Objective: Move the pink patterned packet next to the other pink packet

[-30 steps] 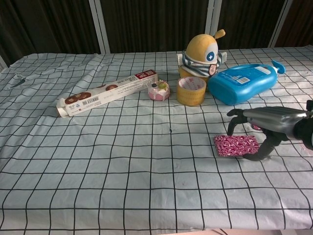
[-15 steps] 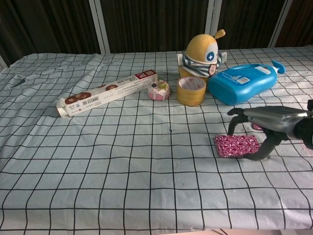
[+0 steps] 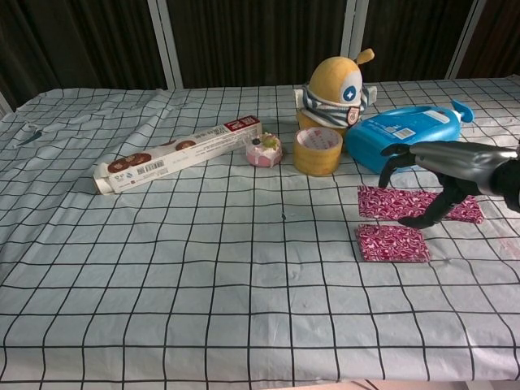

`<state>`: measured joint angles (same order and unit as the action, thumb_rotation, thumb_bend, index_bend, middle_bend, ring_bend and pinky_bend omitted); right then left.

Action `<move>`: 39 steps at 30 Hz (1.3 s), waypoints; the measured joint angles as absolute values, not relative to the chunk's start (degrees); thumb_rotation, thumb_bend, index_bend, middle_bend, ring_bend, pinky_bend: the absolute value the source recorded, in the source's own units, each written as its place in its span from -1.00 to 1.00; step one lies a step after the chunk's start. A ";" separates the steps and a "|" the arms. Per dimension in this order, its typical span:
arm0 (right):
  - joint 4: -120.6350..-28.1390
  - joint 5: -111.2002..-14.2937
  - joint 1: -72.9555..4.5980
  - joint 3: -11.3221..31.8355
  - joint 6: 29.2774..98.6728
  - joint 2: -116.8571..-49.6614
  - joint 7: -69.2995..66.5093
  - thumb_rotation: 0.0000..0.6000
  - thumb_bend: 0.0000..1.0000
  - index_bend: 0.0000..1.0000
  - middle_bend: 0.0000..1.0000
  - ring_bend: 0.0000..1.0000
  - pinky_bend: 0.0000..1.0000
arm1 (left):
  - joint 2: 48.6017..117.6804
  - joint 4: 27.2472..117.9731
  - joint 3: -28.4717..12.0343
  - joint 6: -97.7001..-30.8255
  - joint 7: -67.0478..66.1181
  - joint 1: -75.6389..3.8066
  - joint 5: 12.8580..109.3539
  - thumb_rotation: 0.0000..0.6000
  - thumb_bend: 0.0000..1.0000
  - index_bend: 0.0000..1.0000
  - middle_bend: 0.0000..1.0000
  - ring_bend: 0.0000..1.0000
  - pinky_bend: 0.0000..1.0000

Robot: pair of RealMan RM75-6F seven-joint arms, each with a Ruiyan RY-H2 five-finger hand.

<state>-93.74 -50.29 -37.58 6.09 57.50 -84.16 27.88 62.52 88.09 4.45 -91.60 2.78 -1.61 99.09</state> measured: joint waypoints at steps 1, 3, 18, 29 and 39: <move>-93.24 -49.57 -38.01 6.63 57.47 -84.58 28.24 1.00 -0.45 -0.03 -0.99 -1.00 -0.91 | 62.54 88.16 4.42 -91.48 2.69 -1.68 99.01 1.00 -0.10 -1.00 -0.90 -1.00 -1.00; -92.14 -48.15 -38.97 7.71 57.40 -85.54 29.06 1.00 -0.45 -0.04 -0.99 -1.00 -0.91 | 62.54 88.18 4.40 -91.40 2.65 -1.71 98.96 1.00 -0.10 -1.00 -0.90 -1.00 -1.00; -80.05 -38.76 -45.91 9.52 55.70 -96.02 38.45 1.00 -0.45 -0.93 -1.00 -1.00 -0.91 | 62.10 88.18 3.94 -91.29 3.58 -1.74 97.77 1.00 -0.10 -1.00 -0.90 -1.00 -1.00; -91.02 -47.09 -41.86 7.11 58.36 -87.32 33.46 1.00 -0.45 -1.00 -1.00 -1.00 -0.91 | 62.24 88.14 4.07 -91.49 3.35 -1.66 98.21 1.00 -0.10 -1.00 -0.90 -1.00 -1.00; -99.98 -69.76 -30.30 -1.77 70.12 -75.37 21.82 1.00 -0.45 -1.00 -1.00 -1.00 -0.93 | 62.23 88.07 4.16 -92.40 3.70 -1.35 98.72 1.00 -0.10 -1.00 -0.91 -1.00 -1.00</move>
<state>-99.98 -69.76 -30.30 -1.77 70.12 -75.37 21.82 62.23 88.07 4.16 -92.40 3.70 -1.35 98.72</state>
